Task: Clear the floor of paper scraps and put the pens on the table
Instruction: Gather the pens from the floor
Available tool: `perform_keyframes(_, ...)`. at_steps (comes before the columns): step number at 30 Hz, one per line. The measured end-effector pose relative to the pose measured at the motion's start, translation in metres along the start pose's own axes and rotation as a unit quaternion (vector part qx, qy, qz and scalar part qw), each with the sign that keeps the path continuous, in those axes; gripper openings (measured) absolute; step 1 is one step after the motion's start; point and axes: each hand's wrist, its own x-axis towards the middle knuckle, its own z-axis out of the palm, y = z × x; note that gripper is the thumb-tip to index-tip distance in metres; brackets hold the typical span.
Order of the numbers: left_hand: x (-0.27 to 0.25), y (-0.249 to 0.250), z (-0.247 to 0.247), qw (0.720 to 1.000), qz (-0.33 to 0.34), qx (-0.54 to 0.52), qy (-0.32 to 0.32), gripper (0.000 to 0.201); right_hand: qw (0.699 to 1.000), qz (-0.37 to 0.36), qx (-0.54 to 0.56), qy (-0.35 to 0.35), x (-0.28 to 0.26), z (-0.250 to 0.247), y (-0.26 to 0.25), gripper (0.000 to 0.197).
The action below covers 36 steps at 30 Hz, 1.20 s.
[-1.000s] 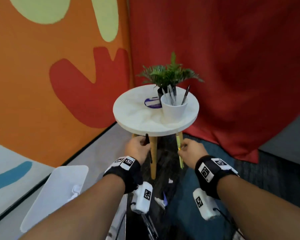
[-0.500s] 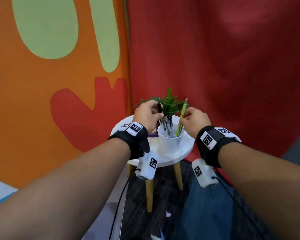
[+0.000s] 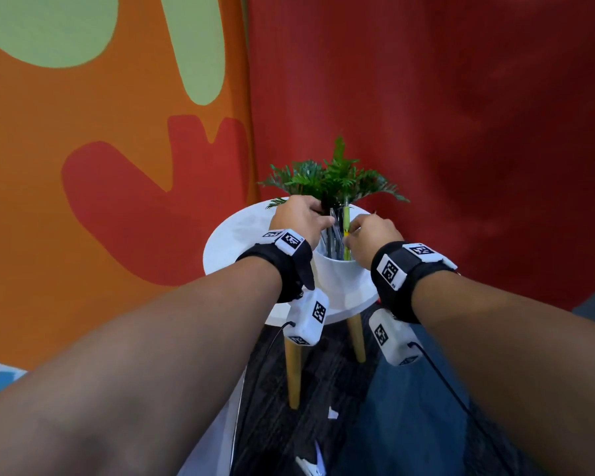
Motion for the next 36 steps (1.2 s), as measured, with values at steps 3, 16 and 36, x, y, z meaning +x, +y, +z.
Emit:
perform_keyframes(3,0.005,-0.010,0.008,0.999,-0.030,0.022,-0.004,0.026,1.000,0.012,-0.021,0.007,0.005,0.005,-0.001,0.019)
perform_keyframes(16,-0.048,0.004,-0.001,0.998,0.046,-0.012,0.037,0.016,0.985,-0.084,0.082,0.124,-0.041,-0.011,0.007,0.005)
perform_keyframes(36,-0.259,-0.225,0.096,0.966,-0.226,0.058,-0.111,0.025,0.983,-0.008,0.116,-0.145,-0.230,0.228,0.136,0.013)
